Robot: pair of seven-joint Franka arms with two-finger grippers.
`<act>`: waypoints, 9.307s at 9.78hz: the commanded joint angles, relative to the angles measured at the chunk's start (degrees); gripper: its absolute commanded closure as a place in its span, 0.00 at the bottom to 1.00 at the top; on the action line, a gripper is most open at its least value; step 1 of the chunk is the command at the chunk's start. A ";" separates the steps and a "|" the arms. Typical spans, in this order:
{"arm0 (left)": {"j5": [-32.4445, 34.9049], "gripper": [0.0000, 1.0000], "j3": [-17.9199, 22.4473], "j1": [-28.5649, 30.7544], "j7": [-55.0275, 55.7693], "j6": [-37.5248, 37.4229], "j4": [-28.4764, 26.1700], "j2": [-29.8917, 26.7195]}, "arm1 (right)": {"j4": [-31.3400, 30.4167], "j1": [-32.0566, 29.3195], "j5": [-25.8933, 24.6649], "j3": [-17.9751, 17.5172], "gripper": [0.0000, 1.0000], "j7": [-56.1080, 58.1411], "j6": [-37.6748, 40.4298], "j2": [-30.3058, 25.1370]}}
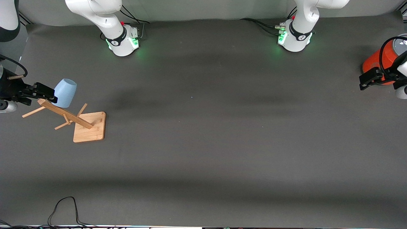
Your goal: Rotate and upright cup with both arms
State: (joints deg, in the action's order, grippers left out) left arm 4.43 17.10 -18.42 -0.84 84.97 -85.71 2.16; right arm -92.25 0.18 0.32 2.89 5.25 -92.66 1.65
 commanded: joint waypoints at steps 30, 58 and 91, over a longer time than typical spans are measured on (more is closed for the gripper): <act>-8.30 0.00 0.39 2.86 -1.53 0.90 11.79 16.04 | -30.33 -0.01 0.47 8.36 0.00 -36.36 -12.43 -16.68; -9.09 0.00 0.39 2.95 -1.62 0.99 11.61 16.04 | 4.30 55.61 2.31 7.48 0.51 -132.01 -10.08 15.68; -8.74 0.00 -1.80 -1.87 7.56 0.72 11.79 15.95 | 22.23 49.87 -0.50 8.45 0.00 -114.84 13.29 20.71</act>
State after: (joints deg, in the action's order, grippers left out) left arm -4.31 15.55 -18.26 1.85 86.27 -75.29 17.50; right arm -64.01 53.55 -0.01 12.12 -117.92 -79.99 28.51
